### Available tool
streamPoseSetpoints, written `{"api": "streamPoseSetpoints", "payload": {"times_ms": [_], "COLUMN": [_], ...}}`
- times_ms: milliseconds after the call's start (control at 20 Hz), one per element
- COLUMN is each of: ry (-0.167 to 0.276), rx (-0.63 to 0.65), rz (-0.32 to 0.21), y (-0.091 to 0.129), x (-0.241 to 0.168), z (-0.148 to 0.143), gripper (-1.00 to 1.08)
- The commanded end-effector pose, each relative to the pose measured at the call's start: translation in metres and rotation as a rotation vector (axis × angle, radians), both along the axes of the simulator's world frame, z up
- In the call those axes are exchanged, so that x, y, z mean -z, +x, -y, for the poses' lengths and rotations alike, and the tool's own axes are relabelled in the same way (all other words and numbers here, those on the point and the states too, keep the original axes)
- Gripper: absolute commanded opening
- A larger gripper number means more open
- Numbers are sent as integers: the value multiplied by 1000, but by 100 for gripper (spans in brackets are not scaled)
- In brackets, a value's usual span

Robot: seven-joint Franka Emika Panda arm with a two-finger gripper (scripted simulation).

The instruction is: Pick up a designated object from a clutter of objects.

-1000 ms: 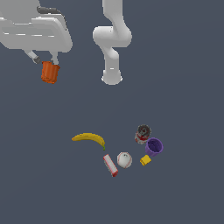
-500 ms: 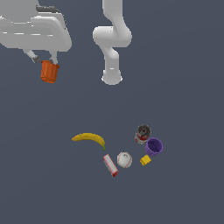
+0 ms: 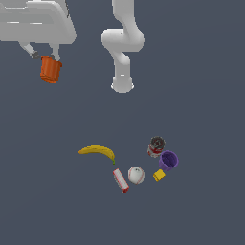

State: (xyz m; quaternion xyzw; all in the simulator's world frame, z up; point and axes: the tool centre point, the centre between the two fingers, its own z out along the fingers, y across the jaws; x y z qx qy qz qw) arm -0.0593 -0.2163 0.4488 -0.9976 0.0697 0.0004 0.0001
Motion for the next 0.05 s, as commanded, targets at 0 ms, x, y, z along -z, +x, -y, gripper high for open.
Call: {"api": "streamPoseSetpoints", "payload": {"times_ms": [0], "ry": [0], "rx": [0], "rz": [0], "y": [0], "x": [-3], "z": [0], "gripper": [-100]}}
